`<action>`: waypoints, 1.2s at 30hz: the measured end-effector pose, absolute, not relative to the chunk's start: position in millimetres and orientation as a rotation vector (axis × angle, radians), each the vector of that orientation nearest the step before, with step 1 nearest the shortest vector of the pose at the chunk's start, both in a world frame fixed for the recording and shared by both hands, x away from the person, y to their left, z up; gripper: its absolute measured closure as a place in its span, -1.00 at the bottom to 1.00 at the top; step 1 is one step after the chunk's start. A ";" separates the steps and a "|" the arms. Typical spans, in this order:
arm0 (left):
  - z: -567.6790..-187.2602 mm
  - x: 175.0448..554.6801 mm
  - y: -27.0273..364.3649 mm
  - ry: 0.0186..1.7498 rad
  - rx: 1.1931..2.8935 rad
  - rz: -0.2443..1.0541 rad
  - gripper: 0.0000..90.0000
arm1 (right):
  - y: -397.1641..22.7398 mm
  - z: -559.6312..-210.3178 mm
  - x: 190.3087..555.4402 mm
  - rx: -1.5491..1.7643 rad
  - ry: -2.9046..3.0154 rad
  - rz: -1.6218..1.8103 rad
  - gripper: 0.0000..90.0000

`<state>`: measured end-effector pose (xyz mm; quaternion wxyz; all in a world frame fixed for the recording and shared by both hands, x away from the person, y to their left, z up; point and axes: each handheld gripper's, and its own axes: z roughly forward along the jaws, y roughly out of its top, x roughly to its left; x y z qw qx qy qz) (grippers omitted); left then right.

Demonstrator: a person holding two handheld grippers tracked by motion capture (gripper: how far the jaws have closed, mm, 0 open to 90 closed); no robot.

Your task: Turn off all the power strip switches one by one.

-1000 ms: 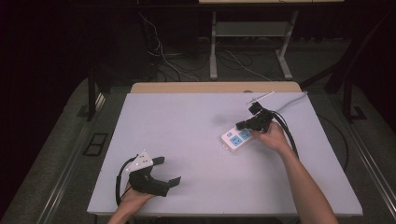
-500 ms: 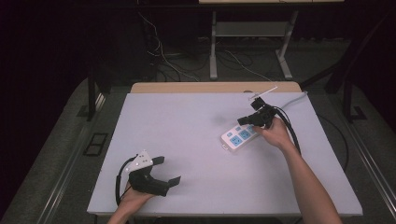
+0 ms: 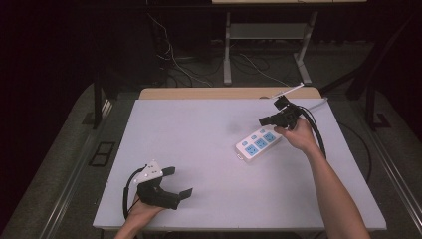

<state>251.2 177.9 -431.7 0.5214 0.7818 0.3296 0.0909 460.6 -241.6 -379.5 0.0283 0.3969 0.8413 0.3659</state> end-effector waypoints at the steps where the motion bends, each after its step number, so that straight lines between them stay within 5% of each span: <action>1: -431.7 251.2 177.9 0.790 1.873 0.218 -1.00 | -243.1 -379.2 461.3 1.232 2.592 1.131 1.00; 36: -430.8 251.1 179.7 0.787 1.869 0.222 -1.00 | -242.9 -409.8 475.1 1.308 2.632 1.028 1.00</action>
